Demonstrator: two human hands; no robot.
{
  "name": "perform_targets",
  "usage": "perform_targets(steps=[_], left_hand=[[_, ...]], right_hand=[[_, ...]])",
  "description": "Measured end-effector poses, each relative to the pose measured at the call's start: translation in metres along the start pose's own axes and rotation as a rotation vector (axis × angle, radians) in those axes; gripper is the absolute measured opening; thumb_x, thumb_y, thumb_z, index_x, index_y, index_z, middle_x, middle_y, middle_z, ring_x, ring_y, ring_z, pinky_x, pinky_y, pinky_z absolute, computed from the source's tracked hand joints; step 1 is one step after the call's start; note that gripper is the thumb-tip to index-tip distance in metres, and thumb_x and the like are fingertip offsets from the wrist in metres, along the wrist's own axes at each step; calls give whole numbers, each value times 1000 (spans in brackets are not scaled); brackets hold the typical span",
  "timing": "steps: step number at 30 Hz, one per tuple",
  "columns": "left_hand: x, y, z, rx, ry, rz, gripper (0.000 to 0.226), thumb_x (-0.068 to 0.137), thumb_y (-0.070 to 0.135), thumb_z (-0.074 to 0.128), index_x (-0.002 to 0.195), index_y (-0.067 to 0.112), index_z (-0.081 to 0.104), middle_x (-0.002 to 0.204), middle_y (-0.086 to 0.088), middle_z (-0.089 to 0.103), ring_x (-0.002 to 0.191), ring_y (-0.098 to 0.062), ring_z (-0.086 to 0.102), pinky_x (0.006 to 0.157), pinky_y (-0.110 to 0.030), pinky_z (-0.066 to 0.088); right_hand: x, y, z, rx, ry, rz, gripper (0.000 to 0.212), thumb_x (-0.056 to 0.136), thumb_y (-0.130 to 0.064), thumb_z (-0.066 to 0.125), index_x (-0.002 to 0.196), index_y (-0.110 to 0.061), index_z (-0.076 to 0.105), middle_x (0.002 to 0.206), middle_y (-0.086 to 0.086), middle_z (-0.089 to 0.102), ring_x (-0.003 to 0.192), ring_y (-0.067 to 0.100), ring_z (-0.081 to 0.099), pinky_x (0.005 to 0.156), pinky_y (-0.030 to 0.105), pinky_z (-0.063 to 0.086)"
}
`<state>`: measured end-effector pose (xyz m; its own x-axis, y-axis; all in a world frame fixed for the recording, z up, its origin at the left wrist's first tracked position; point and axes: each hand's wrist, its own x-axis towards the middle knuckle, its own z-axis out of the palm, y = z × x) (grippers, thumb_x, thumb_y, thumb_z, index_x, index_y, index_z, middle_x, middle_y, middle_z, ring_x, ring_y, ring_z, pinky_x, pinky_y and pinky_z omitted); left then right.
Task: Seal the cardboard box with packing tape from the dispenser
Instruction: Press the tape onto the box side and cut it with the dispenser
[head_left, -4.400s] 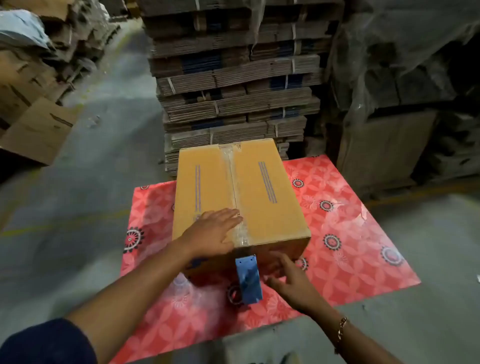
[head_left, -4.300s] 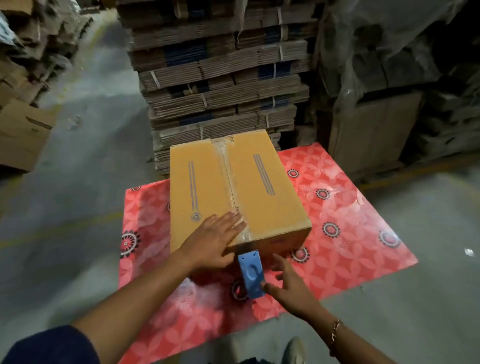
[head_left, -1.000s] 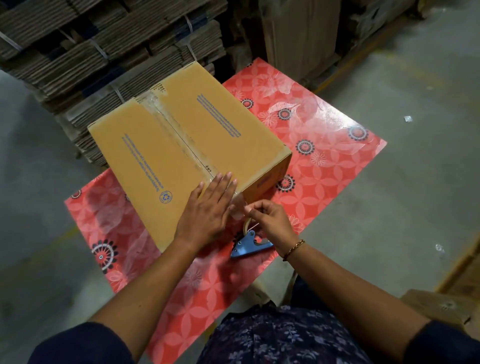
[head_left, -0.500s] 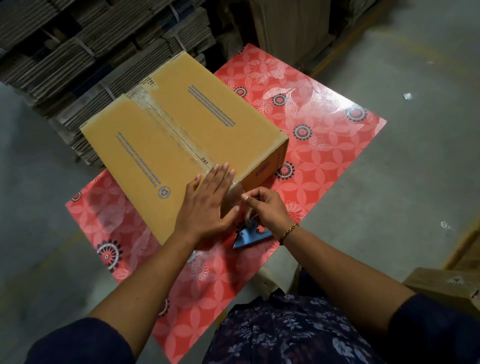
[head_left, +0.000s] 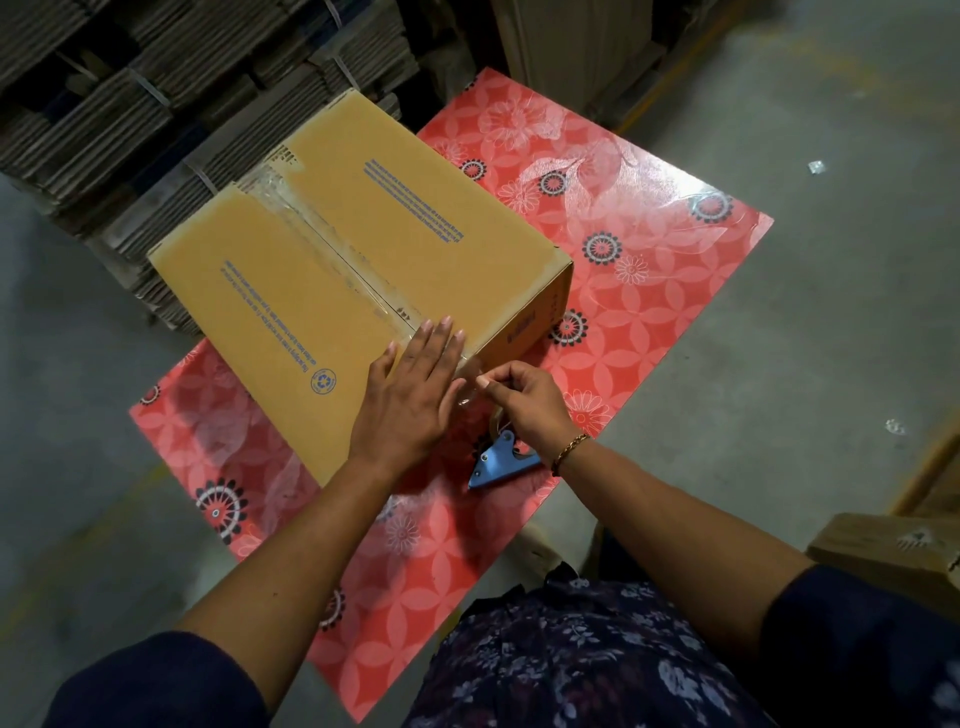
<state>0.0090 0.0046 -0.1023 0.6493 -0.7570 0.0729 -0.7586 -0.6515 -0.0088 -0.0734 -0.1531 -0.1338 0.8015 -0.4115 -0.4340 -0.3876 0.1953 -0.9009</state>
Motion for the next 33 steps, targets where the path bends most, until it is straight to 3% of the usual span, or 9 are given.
perform_targets(steps=[3,11,13,15,17,19,23,28,33], left_hand=[[-1,1,1,29,-2,9,60,103,37,39,160,22,23,169,1,22,155,-15,21,116,-47,30],[0,2,-5,27,-48,4,72,95,33,47,160,23,20,170,2,16,156,-14,18,116,-47,29],[0,3,-7,-9,-49,-6,74,92,36,50,160,24,22,170,3,18,155,-12,18,116,-47,29],[0,3,-10,-55,-34,-25,71,93,41,52,158,26,29,168,4,24,154,-11,21,115,-47,30],[3,5,-12,-62,-21,-50,63,96,46,49,154,26,37,165,4,32,152,-12,29,110,-45,32],[9,10,-11,-28,7,-82,53,98,49,46,146,26,48,158,3,43,145,-16,42,101,-44,36],[13,15,-11,-20,60,-89,43,100,45,46,138,25,54,152,3,50,137,-19,50,95,-44,38],[-5,6,-10,-60,6,-81,79,90,46,53,158,15,26,168,-7,24,154,-23,24,120,-49,26],[-7,7,-6,60,-116,-147,105,79,56,61,160,10,12,170,-10,11,157,-27,10,122,-58,19]], right_hand=[[4,1,4,-37,17,-15,18,91,-13,72,75,-20,66,69,-3,65,58,4,56,56,19,46],[18,-5,4,-203,-3,15,25,86,-18,76,66,-24,63,69,-3,66,70,15,60,72,44,55],[21,-15,-3,-407,-32,-11,19,85,-26,73,69,-23,64,72,-3,67,76,18,61,76,42,50],[19,-24,-14,-981,30,-145,10,83,-34,65,87,-25,66,91,-1,71,97,24,61,84,41,42],[12,-25,-27,-1240,54,-225,22,81,-34,61,101,-26,62,106,-1,70,109,28,57,87,43,37],[1,-29,-38,-1136,134,-329,22,81,-34,59,101,-24,61,106,-1,67,108,28,57,86,43,37],[3,-46,-54,-1041,282,-863,35,83,-35,59,114,-21,67,119,2,66,114,28,58,86,42,40],[35,-65,-53,-1344,-68,-1028,81,93,-66,44,155,-15,35,163,4,35,152,23,28,119,44,26],[63,-69,-34,-1498,-286,-1019,99,85,-81,36,156,-12,31,165,6,30,153,26,25,121,46,23]])
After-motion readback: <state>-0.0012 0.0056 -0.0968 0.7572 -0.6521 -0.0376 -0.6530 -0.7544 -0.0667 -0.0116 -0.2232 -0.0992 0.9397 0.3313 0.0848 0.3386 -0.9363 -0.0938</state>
